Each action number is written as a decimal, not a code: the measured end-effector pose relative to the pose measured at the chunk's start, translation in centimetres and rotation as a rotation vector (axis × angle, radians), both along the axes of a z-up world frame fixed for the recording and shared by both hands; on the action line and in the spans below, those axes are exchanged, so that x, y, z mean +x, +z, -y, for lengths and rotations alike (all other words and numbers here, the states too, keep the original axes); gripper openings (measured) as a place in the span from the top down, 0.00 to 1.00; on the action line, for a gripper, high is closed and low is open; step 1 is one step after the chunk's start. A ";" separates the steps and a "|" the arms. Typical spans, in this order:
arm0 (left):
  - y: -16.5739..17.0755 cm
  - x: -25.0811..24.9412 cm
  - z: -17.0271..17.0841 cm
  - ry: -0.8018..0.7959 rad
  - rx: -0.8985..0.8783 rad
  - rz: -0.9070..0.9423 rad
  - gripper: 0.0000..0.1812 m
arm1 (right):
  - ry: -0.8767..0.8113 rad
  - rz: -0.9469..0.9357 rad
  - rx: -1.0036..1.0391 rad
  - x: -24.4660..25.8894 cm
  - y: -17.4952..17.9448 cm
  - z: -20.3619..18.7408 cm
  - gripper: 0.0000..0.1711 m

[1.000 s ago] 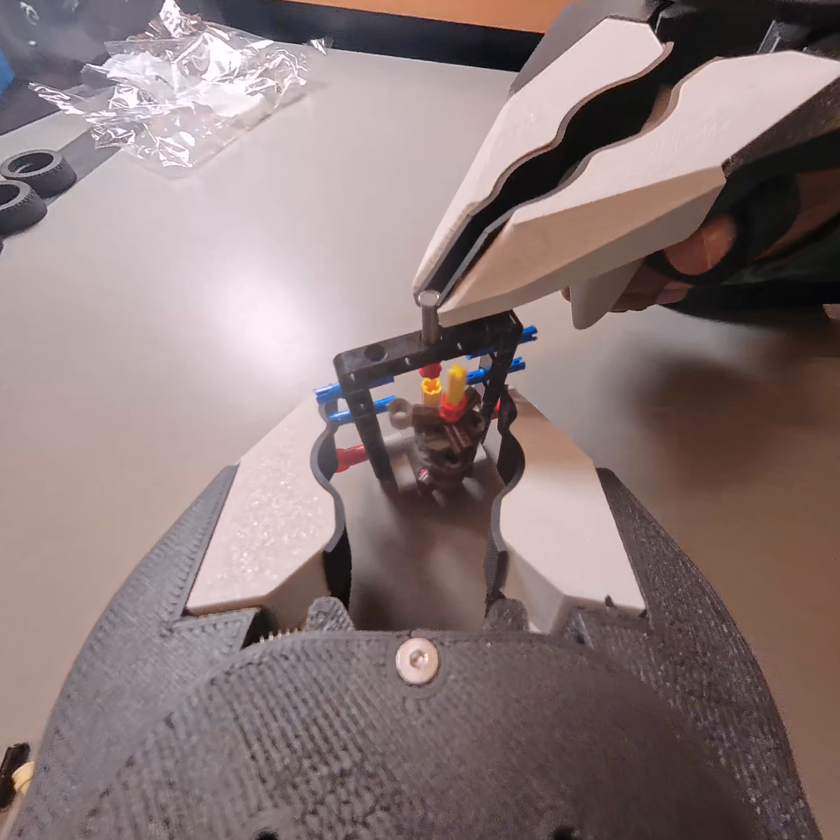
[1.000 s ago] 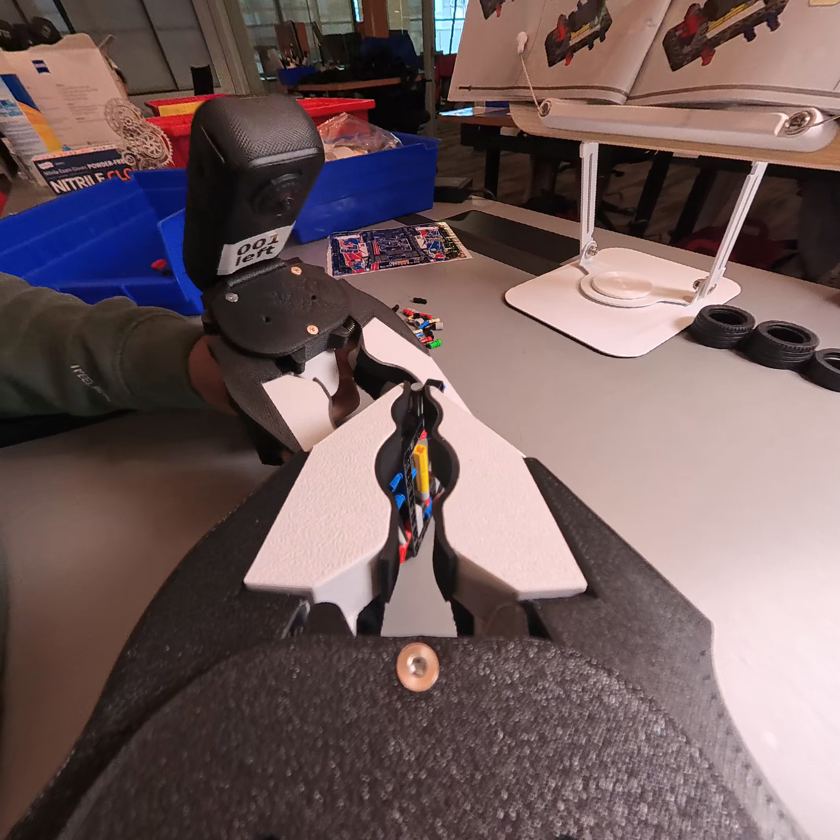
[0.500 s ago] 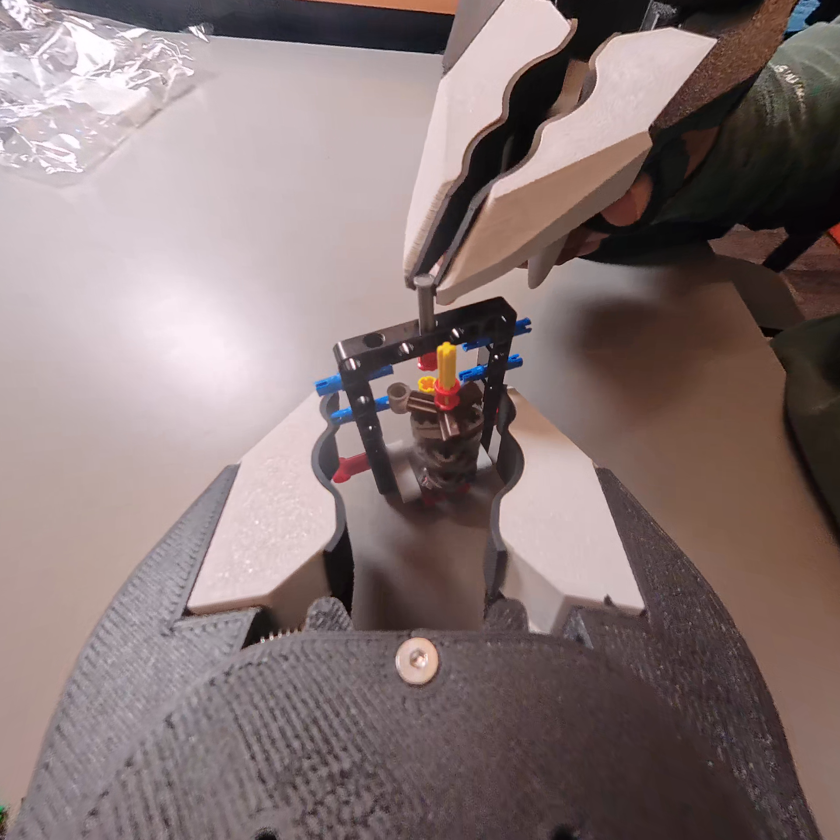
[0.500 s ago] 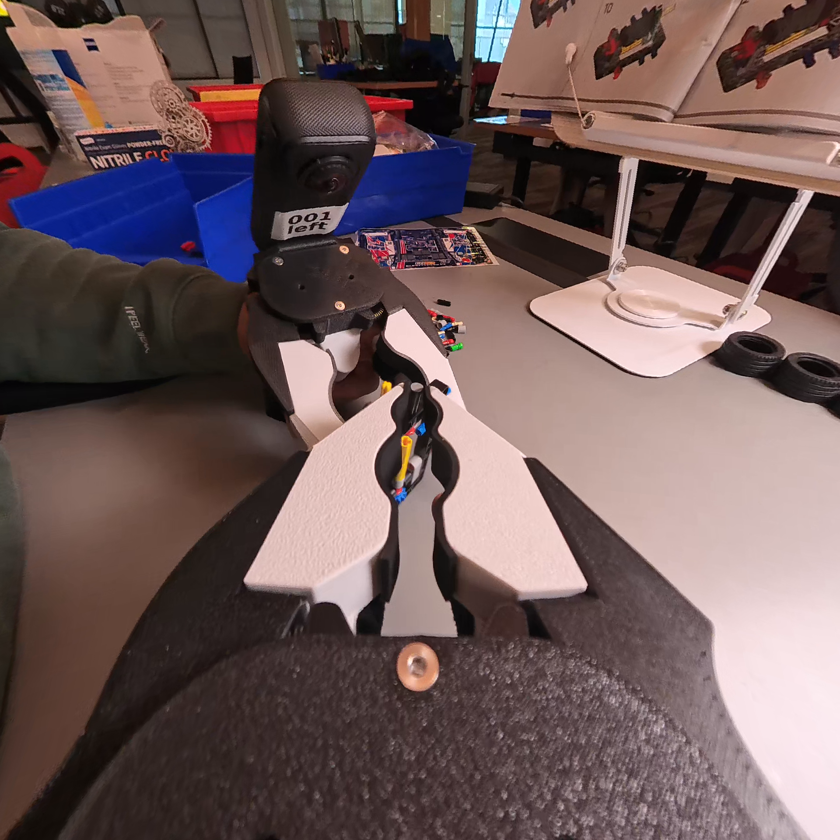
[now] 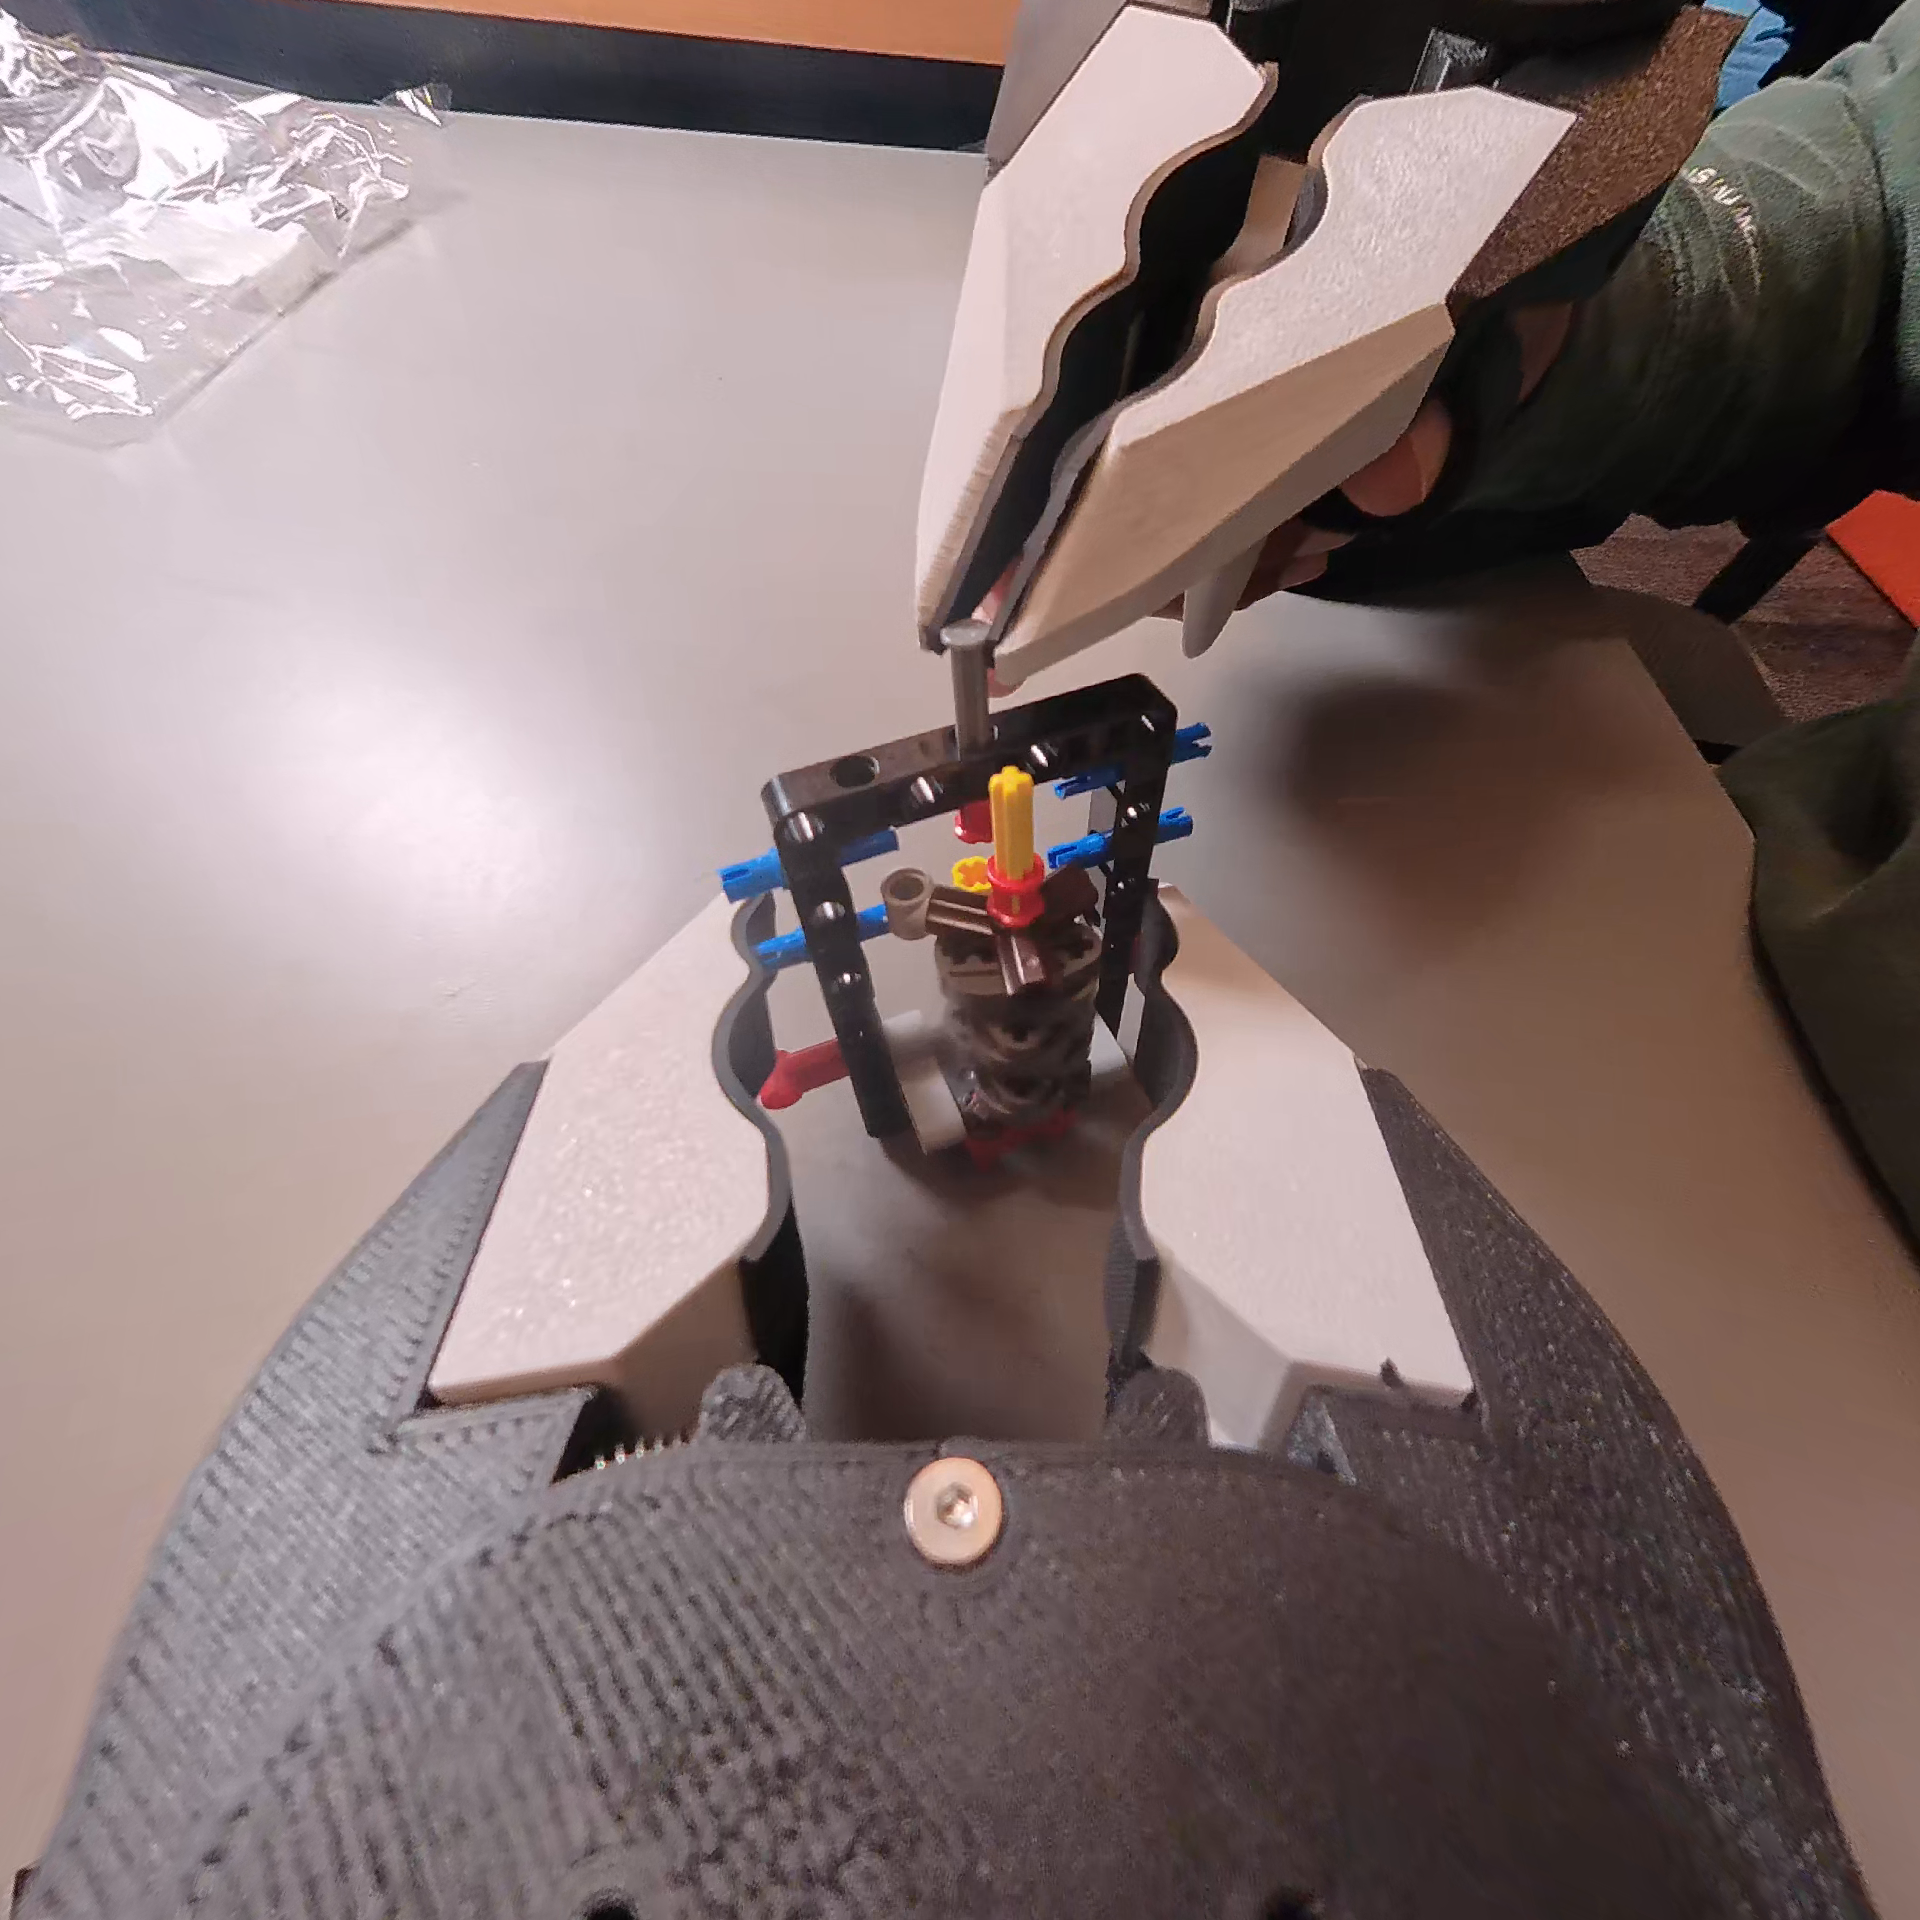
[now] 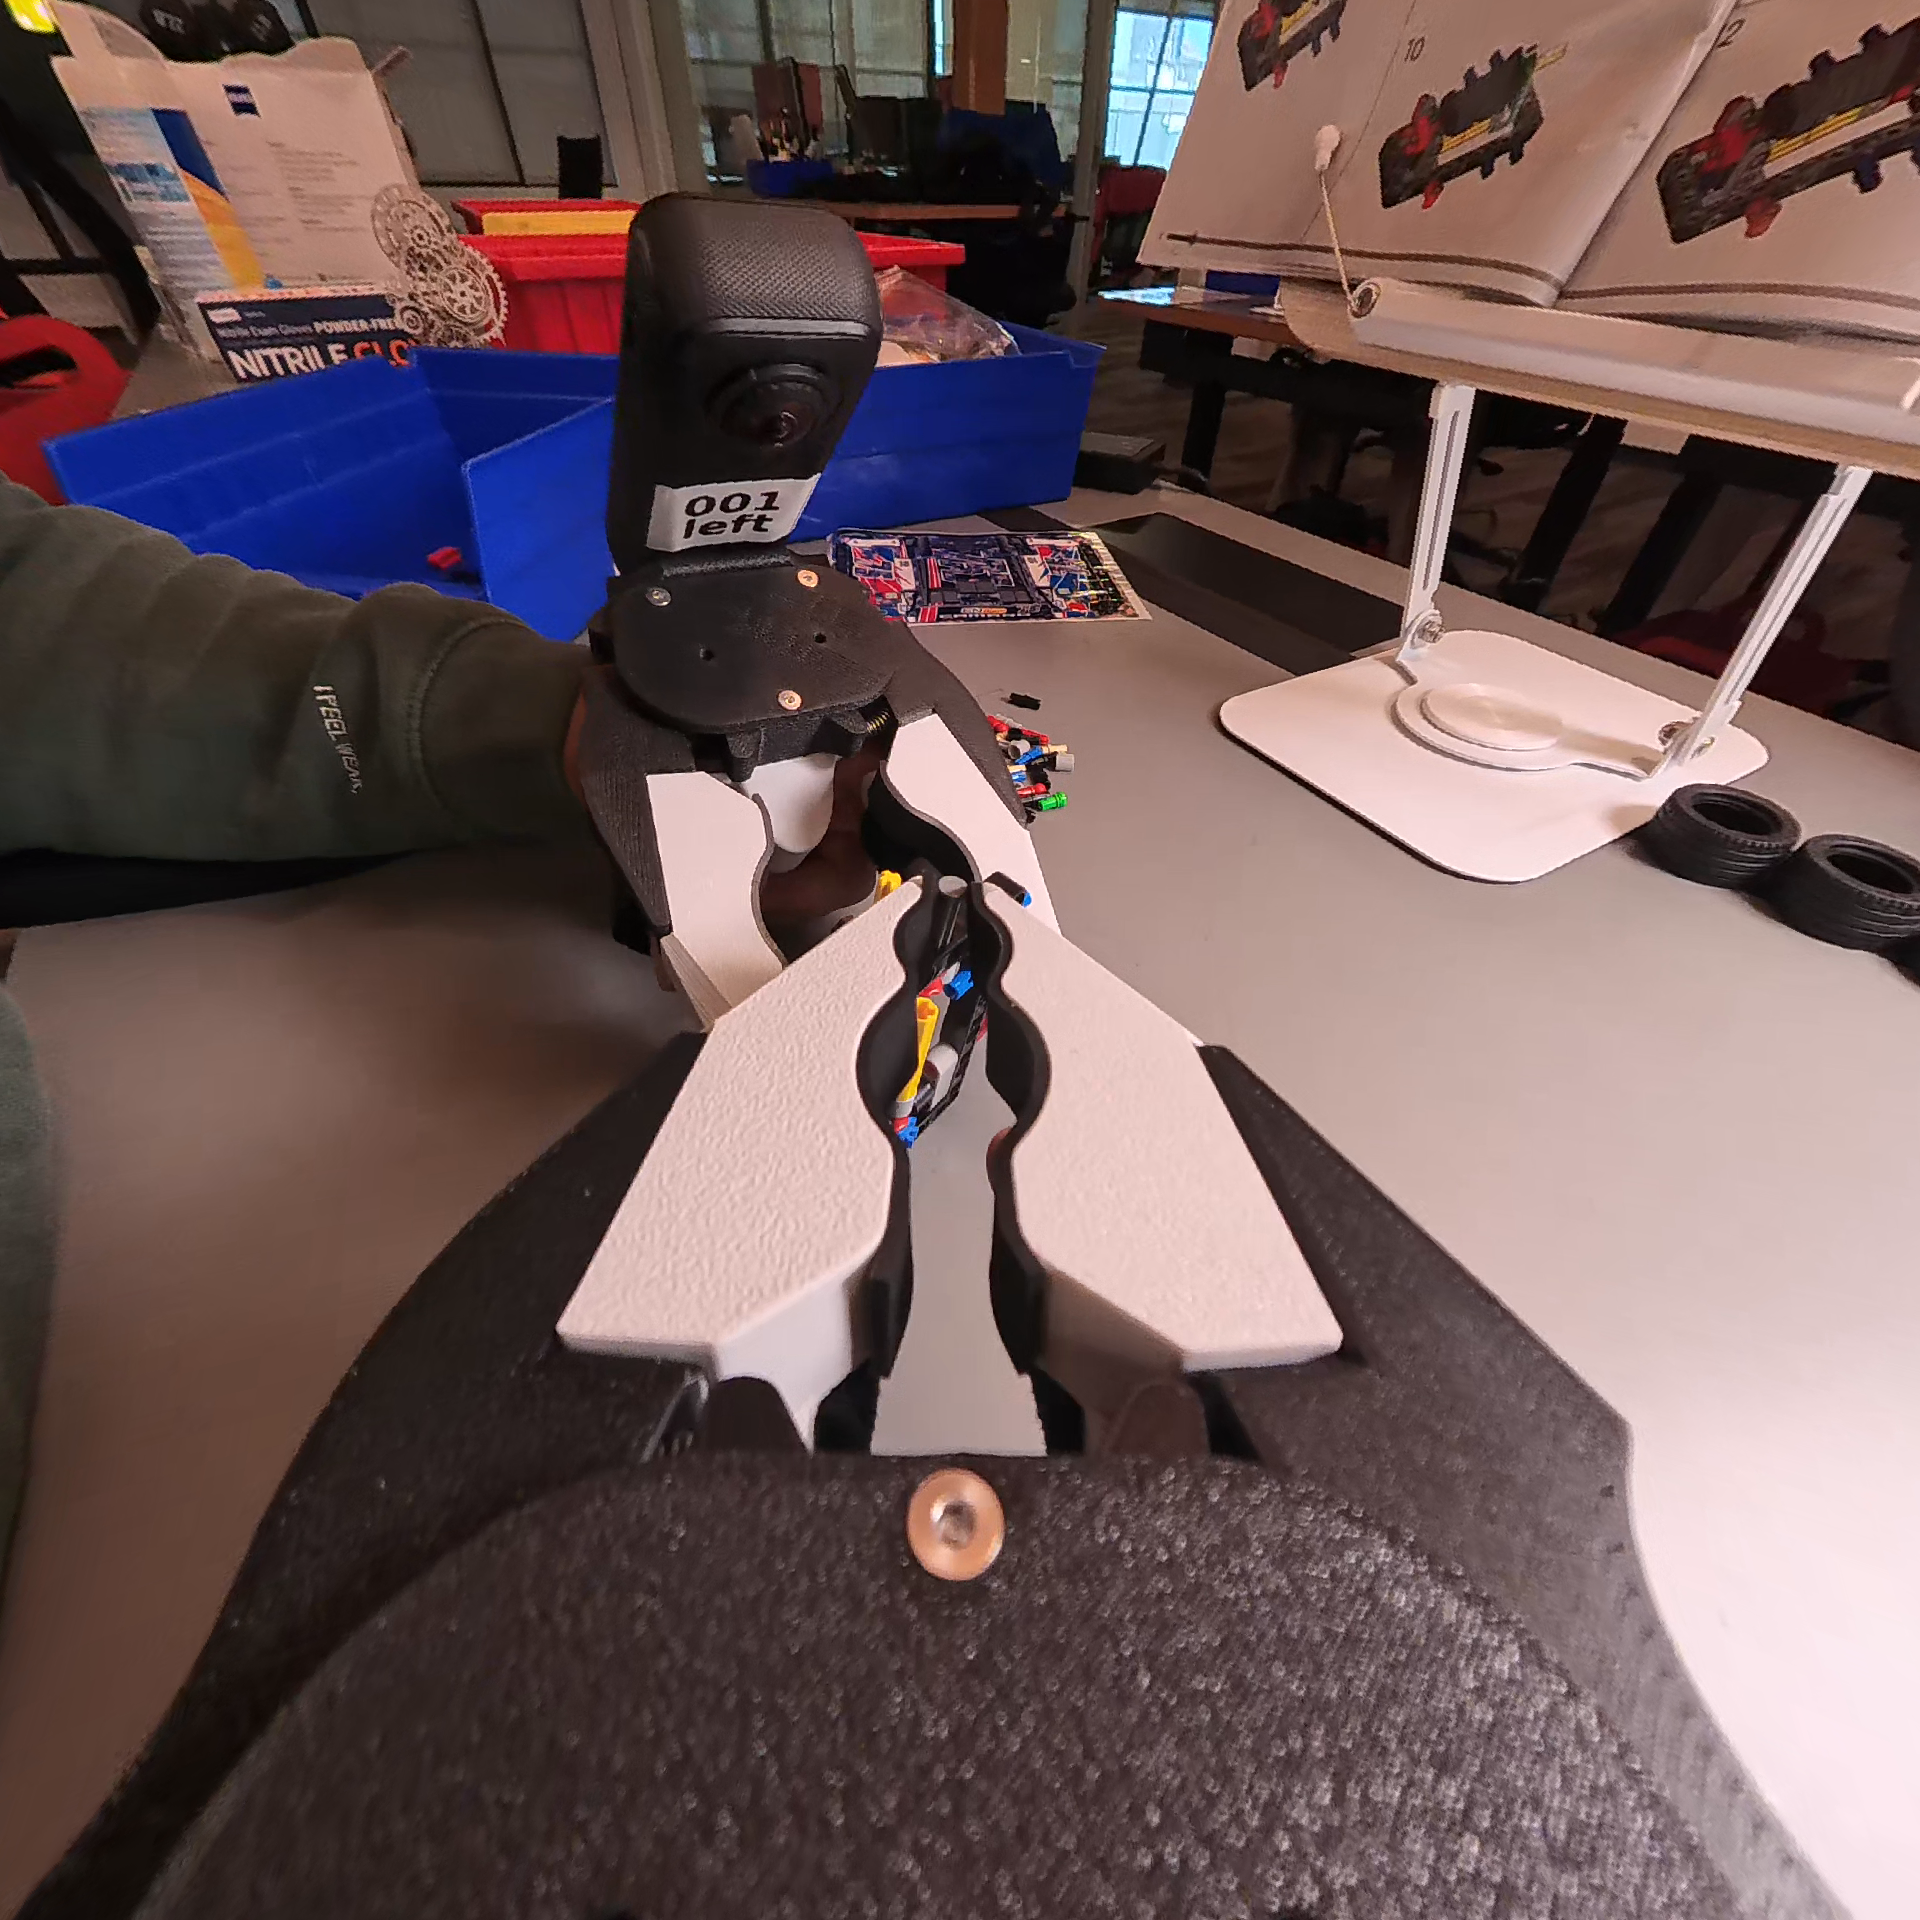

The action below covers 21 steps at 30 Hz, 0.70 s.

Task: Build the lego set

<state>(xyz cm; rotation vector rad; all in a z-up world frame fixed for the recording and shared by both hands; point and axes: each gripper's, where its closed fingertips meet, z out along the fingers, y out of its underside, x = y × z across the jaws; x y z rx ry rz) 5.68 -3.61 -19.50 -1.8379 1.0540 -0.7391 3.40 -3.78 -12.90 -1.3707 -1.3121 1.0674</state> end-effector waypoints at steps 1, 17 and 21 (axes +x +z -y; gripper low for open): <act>0.0 0.0 0.0 0.003 0.001 -0.001 0.62 | -0.002 0.000 0.002 0.0 0.0 0.0 0.98; 0.6 -0.5 -0.5 0.075 0.019 0.010 0.63 | -0.027 0.001 0.010 0.2 -0.1 -0.6 0.98; 1.2 -0.6 -1.1 0.167 0.017 0.016 0.57 | -0.042 0.004 0.014 0.3 -0.1 -0.9 0.98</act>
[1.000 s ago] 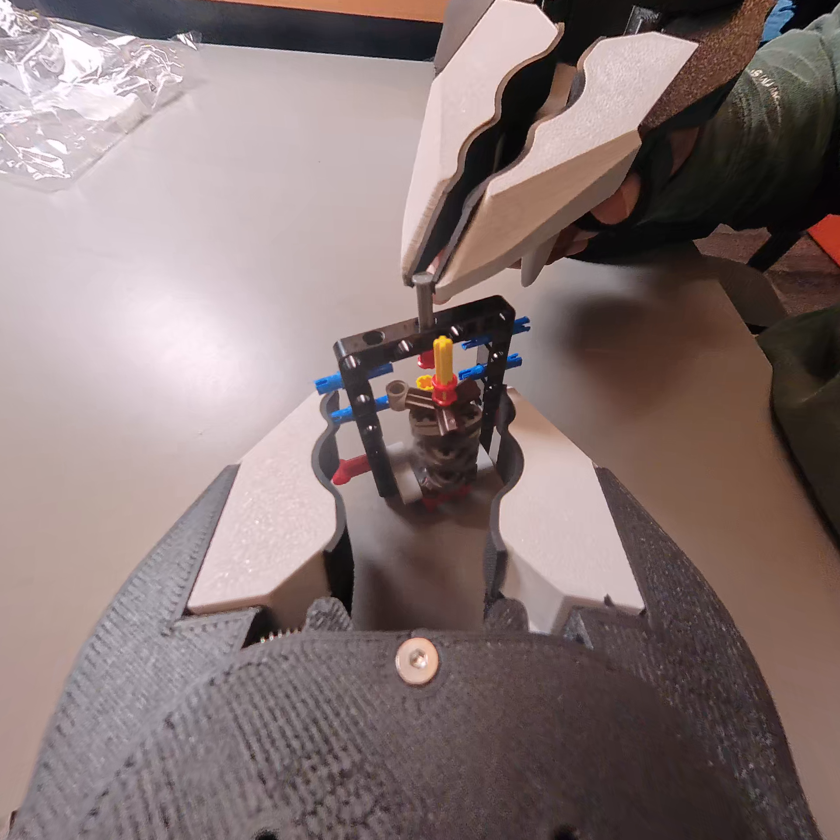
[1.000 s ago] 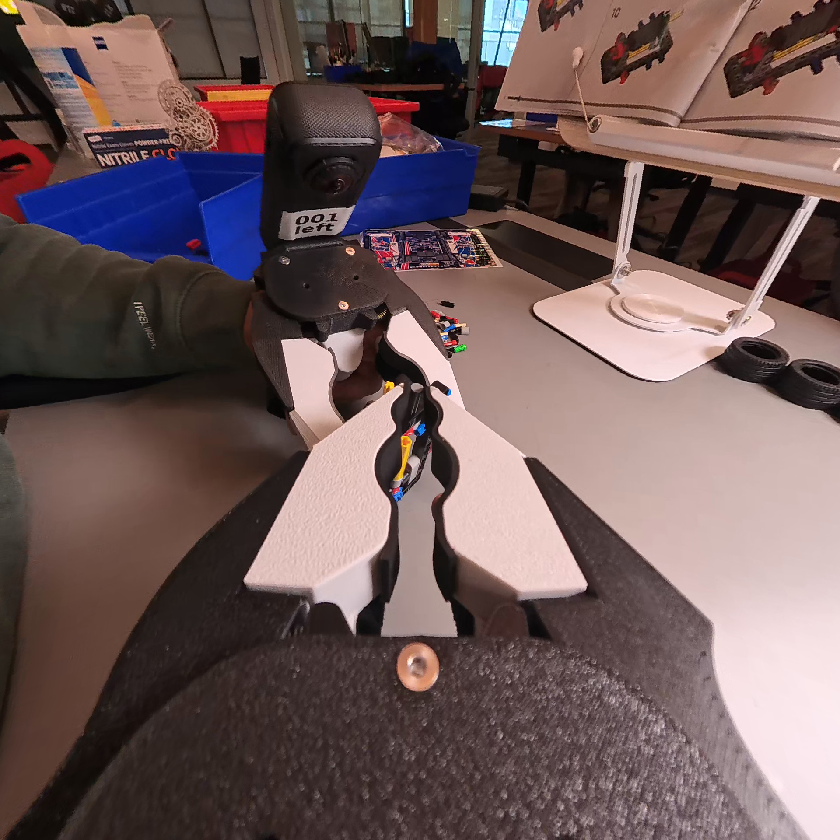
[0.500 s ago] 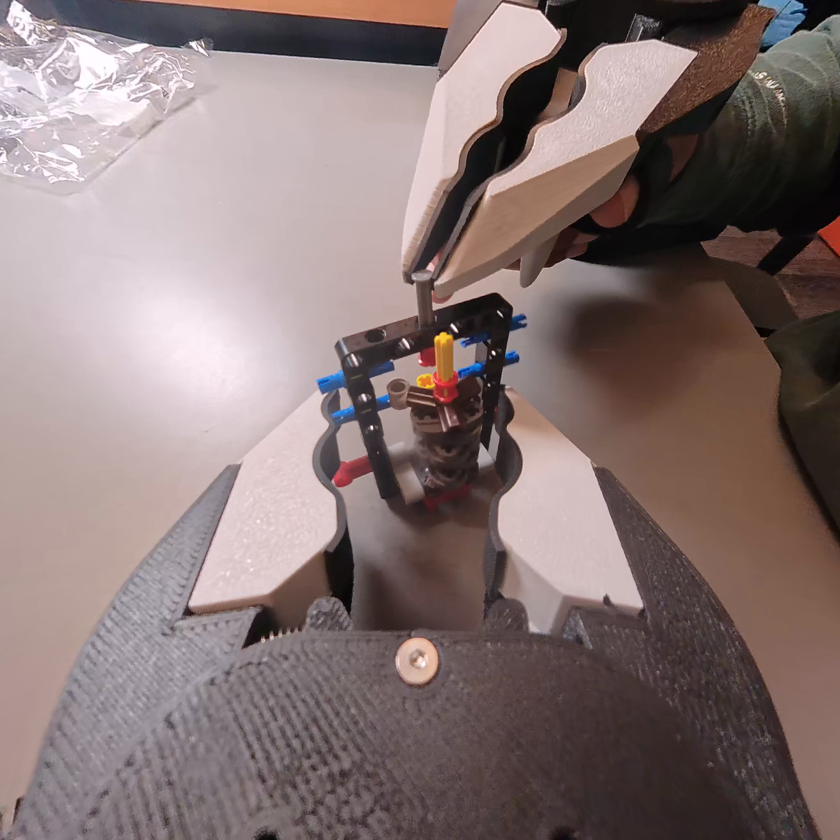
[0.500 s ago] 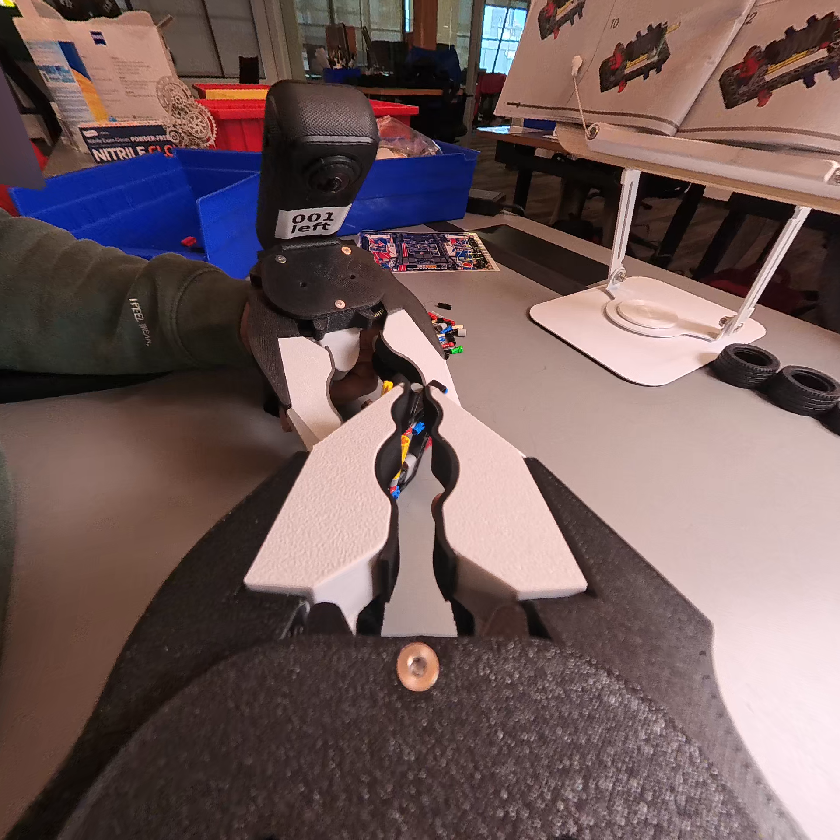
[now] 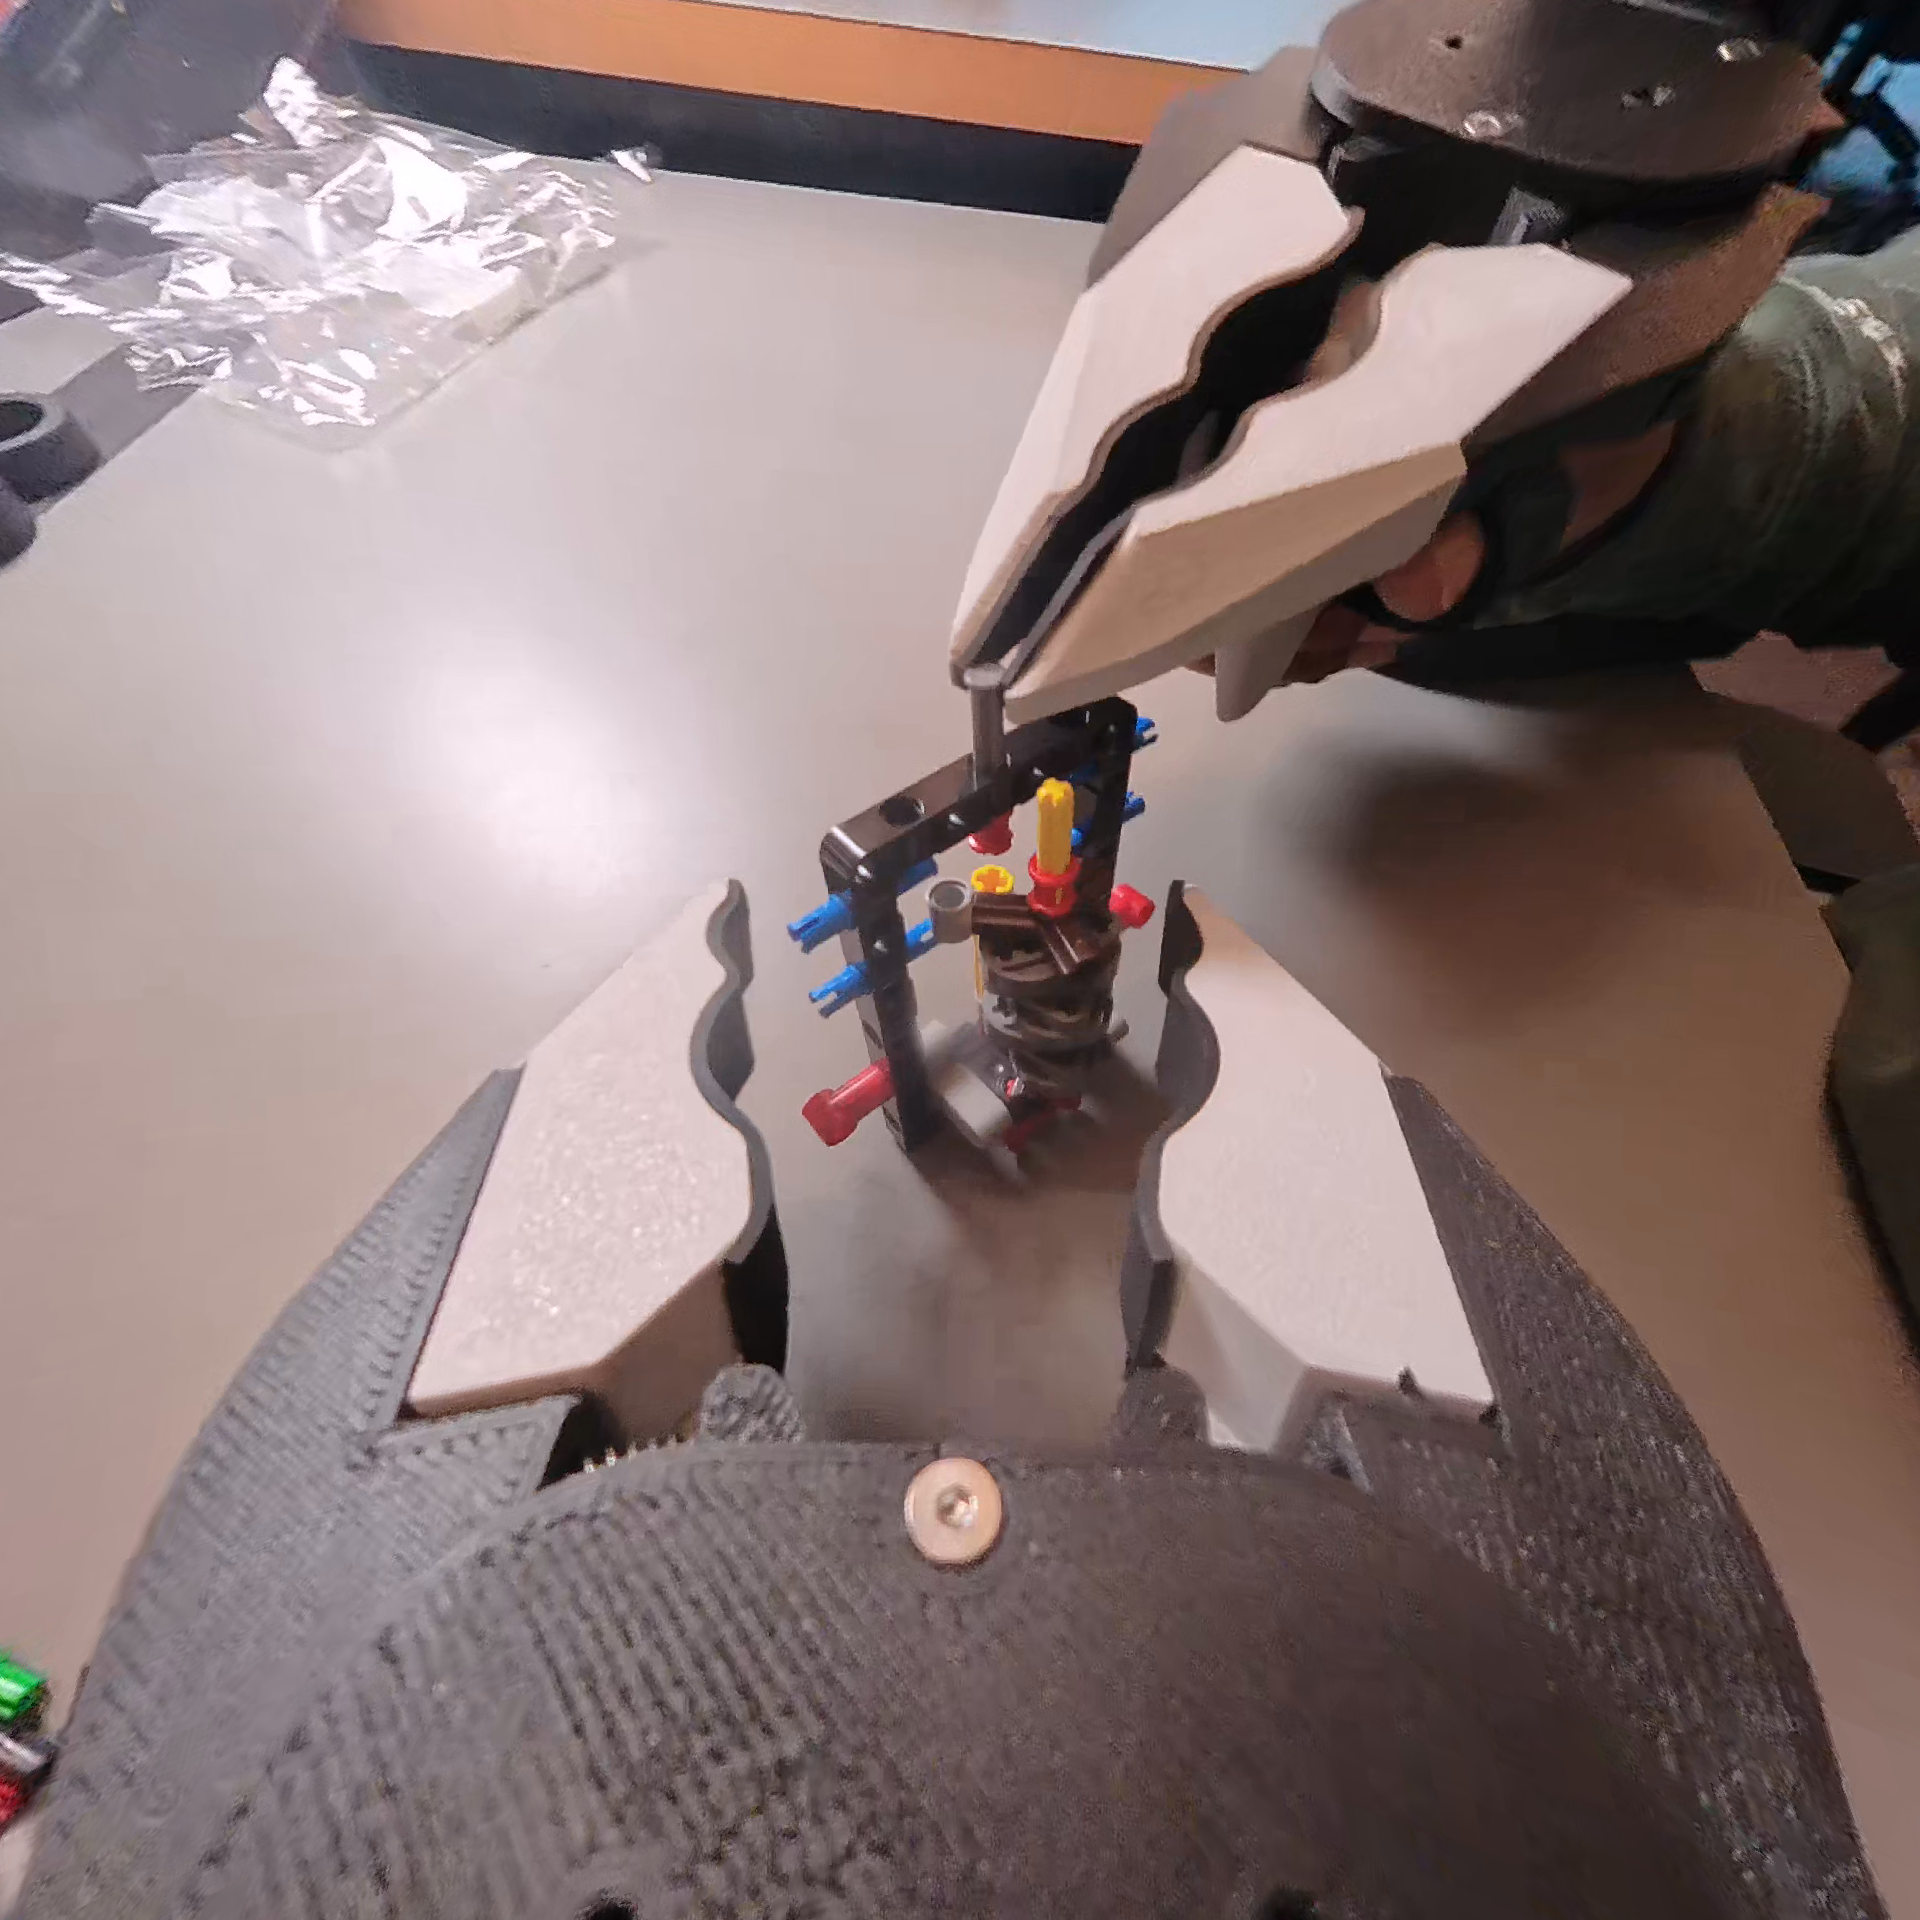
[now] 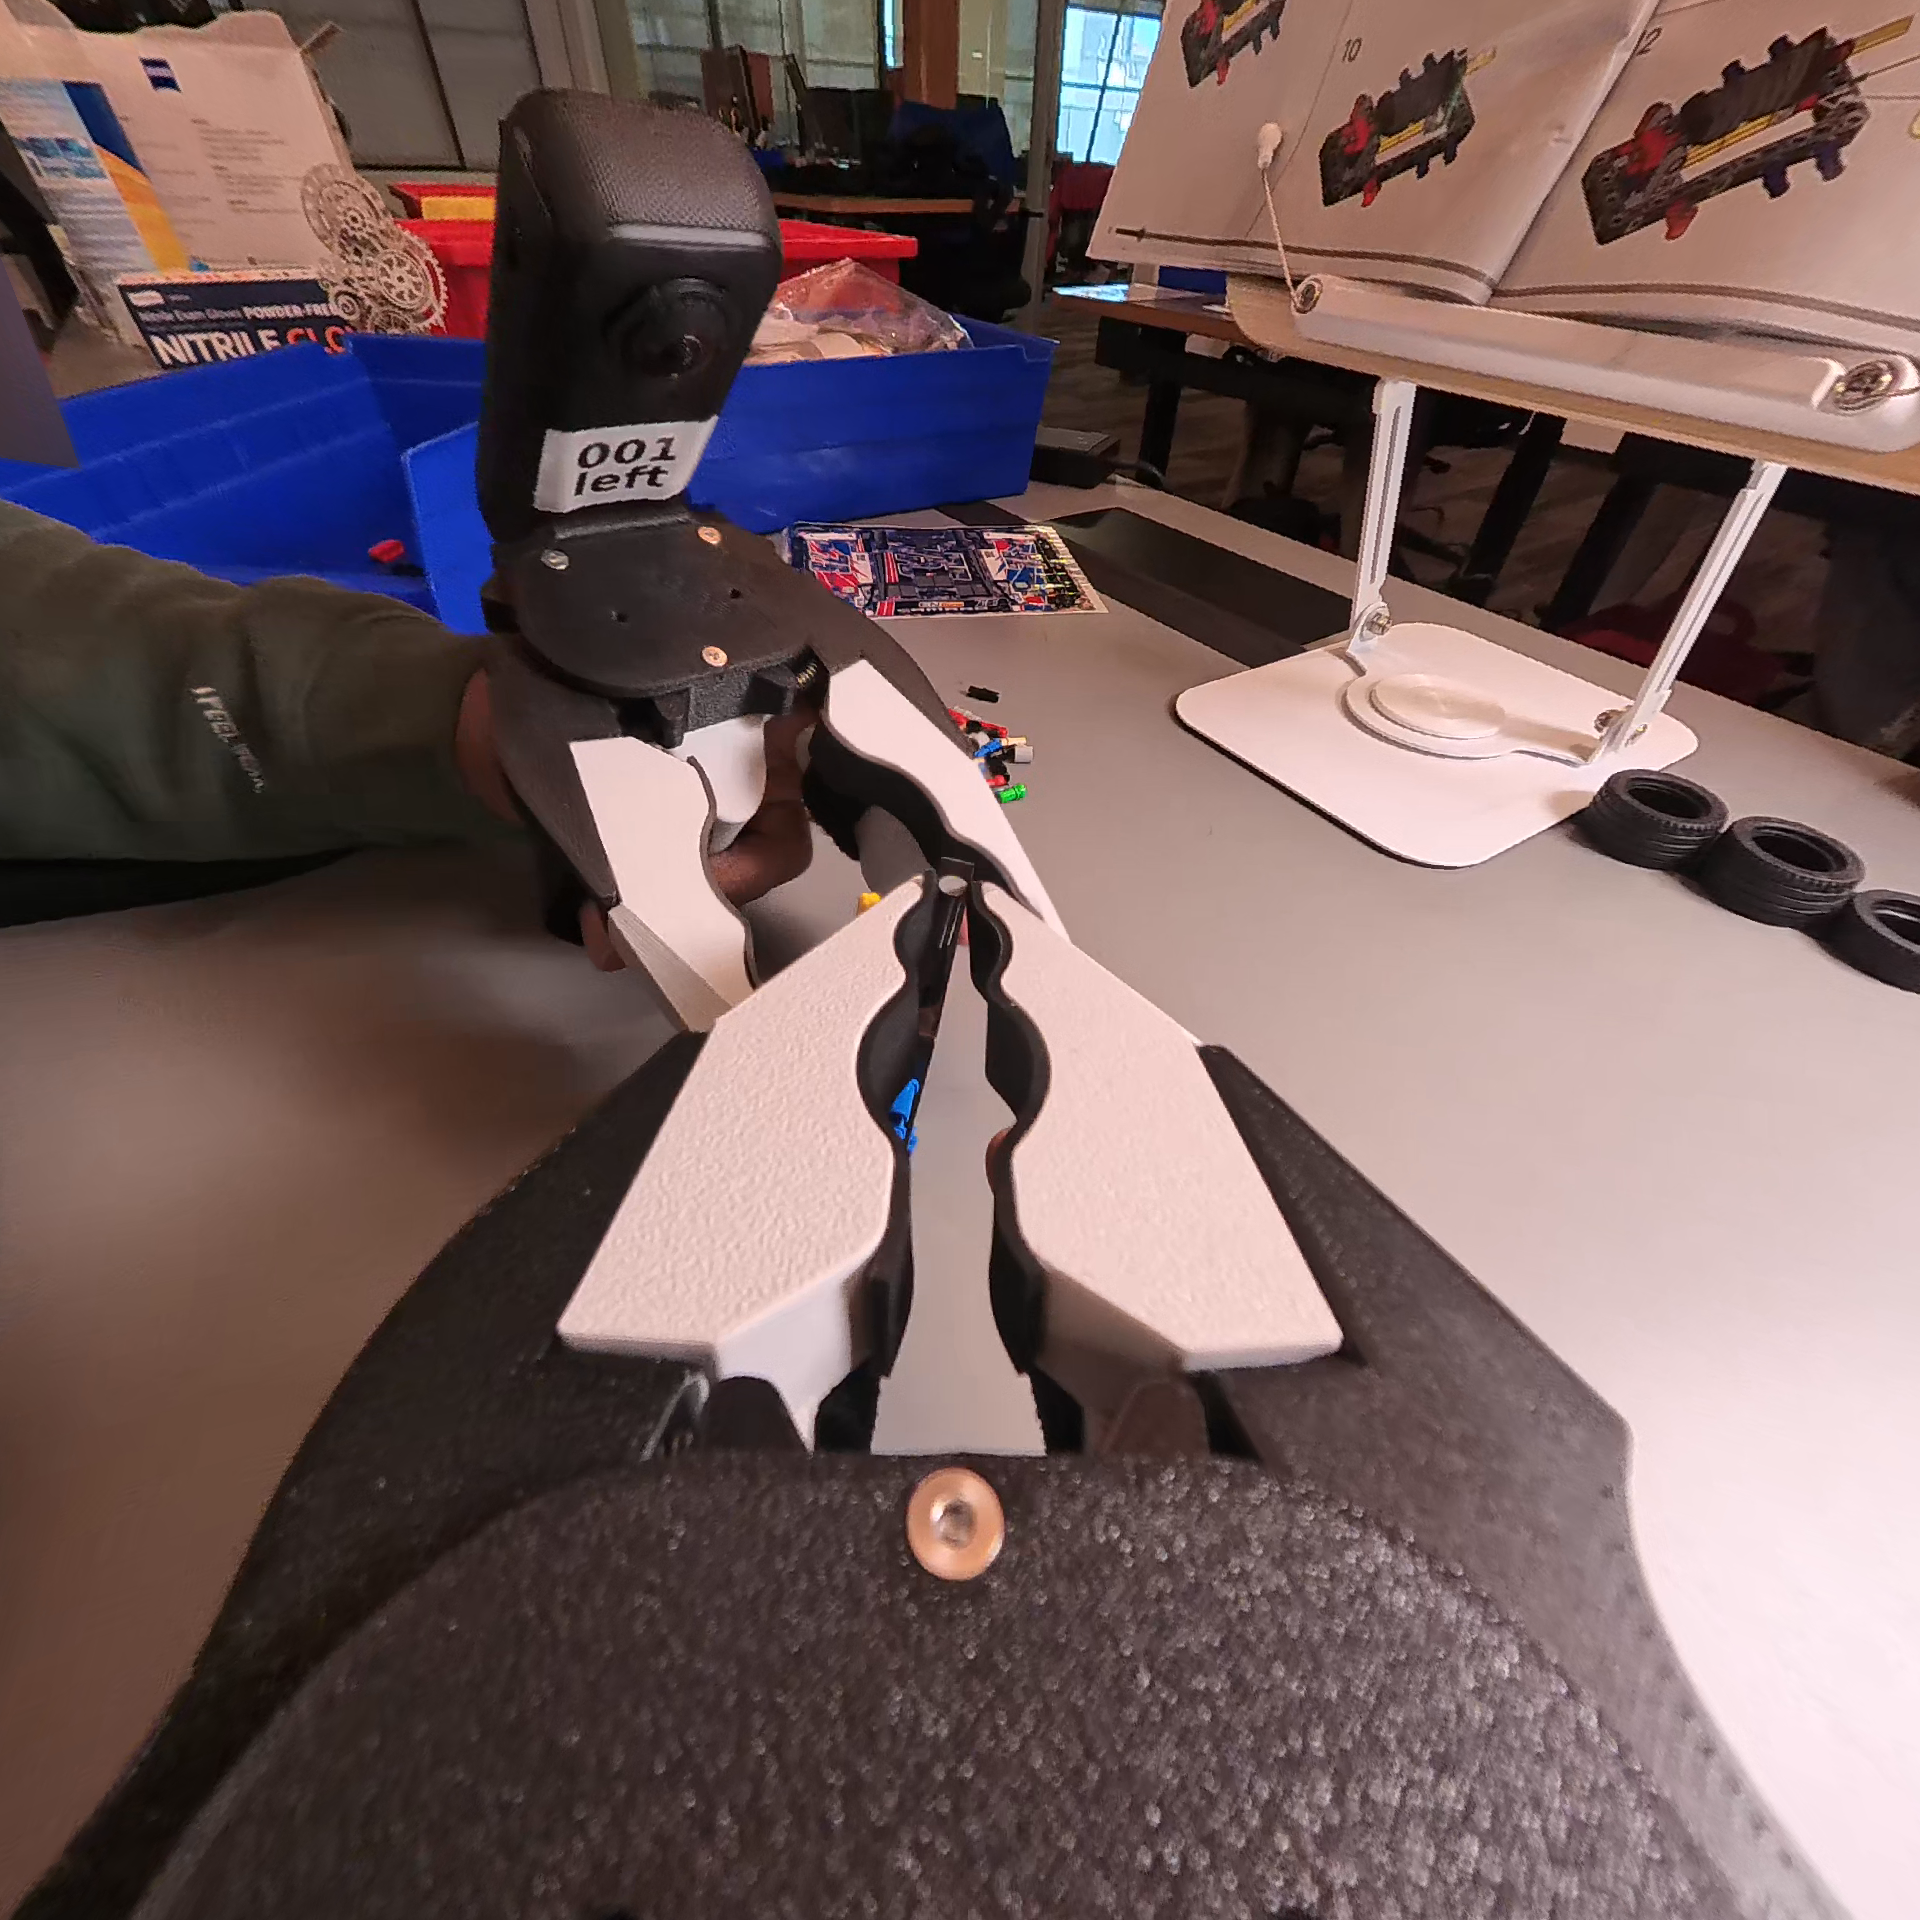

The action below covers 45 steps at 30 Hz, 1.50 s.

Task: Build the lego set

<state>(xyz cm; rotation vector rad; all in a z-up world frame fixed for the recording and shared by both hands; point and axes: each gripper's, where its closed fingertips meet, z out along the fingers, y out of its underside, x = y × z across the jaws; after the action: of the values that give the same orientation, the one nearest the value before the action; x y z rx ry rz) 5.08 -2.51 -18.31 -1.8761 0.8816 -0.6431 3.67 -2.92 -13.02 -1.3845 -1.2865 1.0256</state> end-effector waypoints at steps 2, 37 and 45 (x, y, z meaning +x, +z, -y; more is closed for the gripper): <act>0.0 0.1 -0.3 0.048 -0.018 0.010 0.55 | -0.004 0.000 0.002 0.0 0.0 0.0 0.98; -0.6 -3.0 -0.2 -0.031 -0.074 0.003 0.72 | -0.119 0.006 -0.095 0.8 0.0 -2.9 1.00; -0.7 -2.4 0.7 -0.112 -0.048 0.006 0.80 | 0.036 0.088 -0.013 0.0 0.1 -2.1 0.95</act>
<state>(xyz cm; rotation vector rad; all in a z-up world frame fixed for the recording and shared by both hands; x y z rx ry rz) 2.72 -3.18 -18.97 -1.8765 0.9803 -0.7440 3.62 -0.86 -12.89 -1.4347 -1.3764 1.0085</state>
